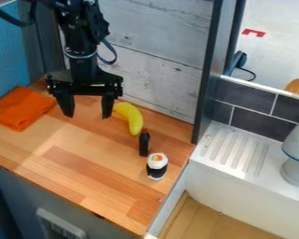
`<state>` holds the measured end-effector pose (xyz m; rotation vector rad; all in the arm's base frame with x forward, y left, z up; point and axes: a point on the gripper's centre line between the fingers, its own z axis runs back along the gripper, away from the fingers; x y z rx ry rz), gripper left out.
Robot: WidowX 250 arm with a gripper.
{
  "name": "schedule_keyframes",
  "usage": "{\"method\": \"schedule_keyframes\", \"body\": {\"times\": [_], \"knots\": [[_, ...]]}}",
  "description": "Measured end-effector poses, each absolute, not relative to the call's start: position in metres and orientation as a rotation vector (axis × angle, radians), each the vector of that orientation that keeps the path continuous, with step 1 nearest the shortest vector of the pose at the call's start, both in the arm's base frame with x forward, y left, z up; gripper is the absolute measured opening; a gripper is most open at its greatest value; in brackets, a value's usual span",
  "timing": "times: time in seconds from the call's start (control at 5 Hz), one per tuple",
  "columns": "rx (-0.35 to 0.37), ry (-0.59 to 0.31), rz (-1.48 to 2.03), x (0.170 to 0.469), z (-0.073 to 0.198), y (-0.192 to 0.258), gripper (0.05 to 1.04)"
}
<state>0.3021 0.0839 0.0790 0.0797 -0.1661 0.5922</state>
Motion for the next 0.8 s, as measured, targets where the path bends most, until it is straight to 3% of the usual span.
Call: {"method": "schedule_keyframes", "body": {"times": [0.2,0.8], "knots": [[0.081,-0.129,0.592,0.299,0.068,0.082,1.000],[0.009,-0.150,0.543,0.319,0.071,0.042,1.000]]}}
